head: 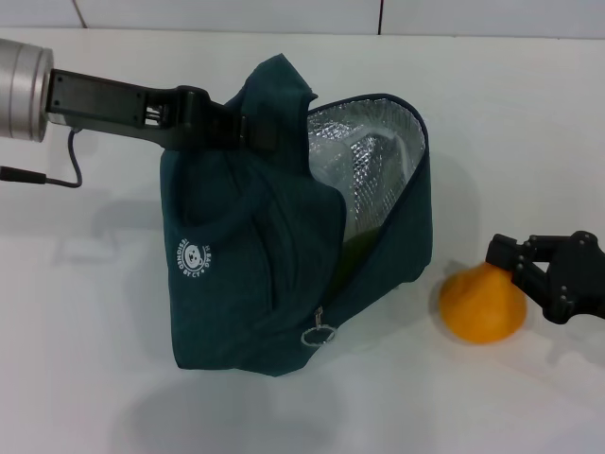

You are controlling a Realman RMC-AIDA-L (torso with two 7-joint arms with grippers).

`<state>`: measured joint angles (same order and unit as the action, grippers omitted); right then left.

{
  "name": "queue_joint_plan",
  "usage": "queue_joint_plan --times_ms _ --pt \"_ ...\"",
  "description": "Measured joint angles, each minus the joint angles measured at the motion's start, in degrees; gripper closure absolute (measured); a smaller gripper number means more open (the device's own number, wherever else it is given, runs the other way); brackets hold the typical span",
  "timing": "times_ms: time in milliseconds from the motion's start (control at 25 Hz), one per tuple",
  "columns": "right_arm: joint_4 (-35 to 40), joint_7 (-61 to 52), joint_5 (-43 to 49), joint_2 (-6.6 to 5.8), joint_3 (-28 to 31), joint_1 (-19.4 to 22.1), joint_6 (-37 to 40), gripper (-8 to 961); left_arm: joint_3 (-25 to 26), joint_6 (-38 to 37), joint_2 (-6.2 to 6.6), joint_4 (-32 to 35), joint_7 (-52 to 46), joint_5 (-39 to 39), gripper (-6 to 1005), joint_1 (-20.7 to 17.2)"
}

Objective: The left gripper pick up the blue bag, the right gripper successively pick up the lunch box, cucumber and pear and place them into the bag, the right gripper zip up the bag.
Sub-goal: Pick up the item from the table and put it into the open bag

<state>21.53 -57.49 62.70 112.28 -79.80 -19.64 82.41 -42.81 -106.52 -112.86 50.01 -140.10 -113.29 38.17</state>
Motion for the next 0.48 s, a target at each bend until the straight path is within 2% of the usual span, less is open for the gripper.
queue_joint_plan --times_ms 200,320,360,480 --pt "-0.01 -0.42 -0.69 -0.21 2.14 0.31 2.54 920 0.0 0.0 0.01 0.0 0.0 0.01 959 0.07" --pt "-0.31 -1.12 -0.76 -0.2 6.37 0.59 6.48 922 0.0 0.0 -0.02 0.0 0.0 0.01 960 0.06" --pt "-0.34 -2.58 -0.76 -0.17 10.17 0.72 9.96 922 0.0 0.0 -0.03 -0.01 0.0 0.01 960 0.04" --pt "0.0 -4.32 -0.76 -0.15 13.09 0.37 13.02 921 0.0 0.01 -0.05 0.0 0.0 0.01 960 0.0"
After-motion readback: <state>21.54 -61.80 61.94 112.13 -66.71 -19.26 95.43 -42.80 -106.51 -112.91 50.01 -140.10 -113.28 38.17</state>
